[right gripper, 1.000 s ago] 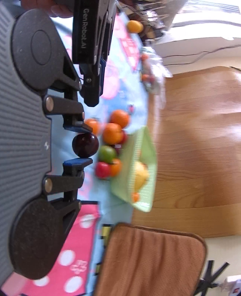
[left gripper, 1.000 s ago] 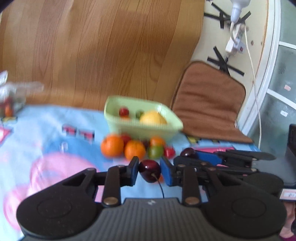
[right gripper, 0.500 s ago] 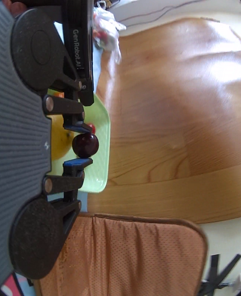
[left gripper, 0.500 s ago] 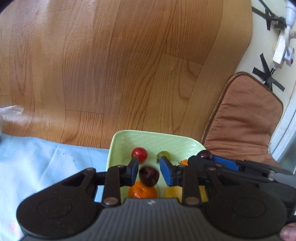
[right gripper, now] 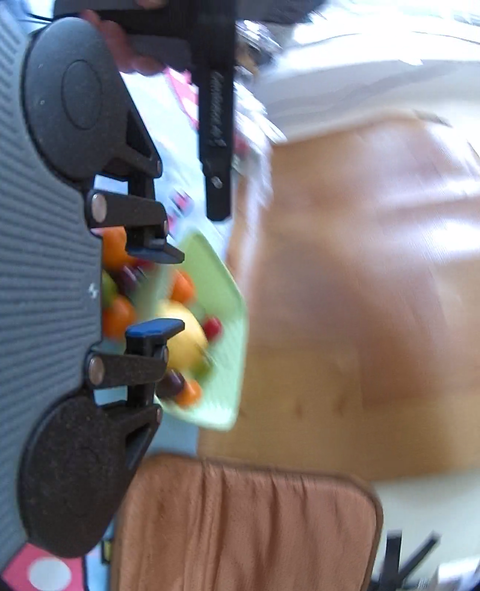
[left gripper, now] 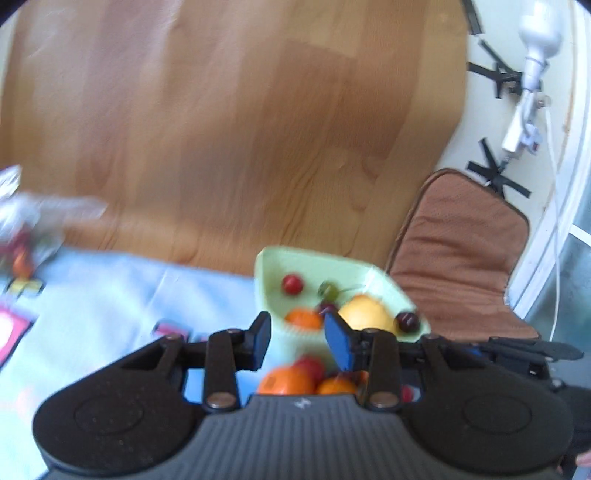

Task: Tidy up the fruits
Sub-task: 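Grasp a tangerine with the left gripper while the right grasps another tangerine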

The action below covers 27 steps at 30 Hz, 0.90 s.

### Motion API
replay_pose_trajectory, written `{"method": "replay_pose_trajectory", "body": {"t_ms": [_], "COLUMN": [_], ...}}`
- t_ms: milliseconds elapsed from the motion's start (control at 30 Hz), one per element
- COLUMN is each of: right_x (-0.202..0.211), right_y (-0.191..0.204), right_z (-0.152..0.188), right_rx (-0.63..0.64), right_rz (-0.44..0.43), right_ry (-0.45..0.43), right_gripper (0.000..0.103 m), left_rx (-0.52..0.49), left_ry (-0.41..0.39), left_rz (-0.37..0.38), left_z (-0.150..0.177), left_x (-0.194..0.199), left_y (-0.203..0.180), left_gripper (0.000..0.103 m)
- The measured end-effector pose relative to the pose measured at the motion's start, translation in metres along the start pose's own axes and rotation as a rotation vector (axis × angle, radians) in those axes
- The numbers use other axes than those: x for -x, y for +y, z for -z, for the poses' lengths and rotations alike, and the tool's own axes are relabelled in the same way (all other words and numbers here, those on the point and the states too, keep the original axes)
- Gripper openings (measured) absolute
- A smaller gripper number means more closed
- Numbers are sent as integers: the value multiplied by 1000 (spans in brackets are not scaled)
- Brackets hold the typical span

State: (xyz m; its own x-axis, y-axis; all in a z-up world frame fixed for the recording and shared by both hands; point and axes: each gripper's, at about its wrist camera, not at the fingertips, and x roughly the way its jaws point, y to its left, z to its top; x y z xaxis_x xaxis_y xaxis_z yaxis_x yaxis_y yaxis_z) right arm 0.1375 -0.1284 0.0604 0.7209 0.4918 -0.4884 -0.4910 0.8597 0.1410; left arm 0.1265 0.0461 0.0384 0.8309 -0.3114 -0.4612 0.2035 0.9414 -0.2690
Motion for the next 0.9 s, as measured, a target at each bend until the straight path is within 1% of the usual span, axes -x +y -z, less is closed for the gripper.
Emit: {"method": "replay_pose_trajectory", "body": {"t_ms": [100,167,200,233,267,300,367,400,433,467,567,633,700,800,900], "right_x": [-13,-30,-38,-44,-46,-49,-52,-52,-51,-49,-34,-16,4,35,58], "right_y": [27,39,43,45,45,44,46,46,46,45,47,49,51,50,45], "right_z": [10,14,16,18,18,19,23,26,27,27,24,21,23,39,58], "right_rx": [111,148,166,178,169,158,160,163,156,146,129,128,109,117,97], "right_rz": [-15,-3,29,51,44,44,49,47,46,46,70,74,57,38,25], "right_ry": [52,100,123,136,134,147,164,172,172,160,92,40,13,11,59], "right_gripper": [36,36,37,40,42,42,42,39,39,38,37,37,37,37,37], "left_rx": [62,103,106,101,92,78,53,46,45,55,97,100,114,90,18], "left_ry": [25,57,73,87,98,107,115,116,123,121,102,83,72,83,120], "left_rz": [-18,-1,12,14,15,22,31,23,16,9,31,30,58,72,88], "left_z": [13,17,18,19,20,19,20,20,20,21,24,27,35,53,74], "left_x": [9,5,2,-2,-6,-12,-22,-26,-30,-31,-18,-2,20,49,66], "left_y": [14,22,25,25,24,21,16,13,12,12,15,15,16,8,-12], "left_gripper": [33,33,36,40,47,51,51,47,44,40,39,39,39,39,39]}}
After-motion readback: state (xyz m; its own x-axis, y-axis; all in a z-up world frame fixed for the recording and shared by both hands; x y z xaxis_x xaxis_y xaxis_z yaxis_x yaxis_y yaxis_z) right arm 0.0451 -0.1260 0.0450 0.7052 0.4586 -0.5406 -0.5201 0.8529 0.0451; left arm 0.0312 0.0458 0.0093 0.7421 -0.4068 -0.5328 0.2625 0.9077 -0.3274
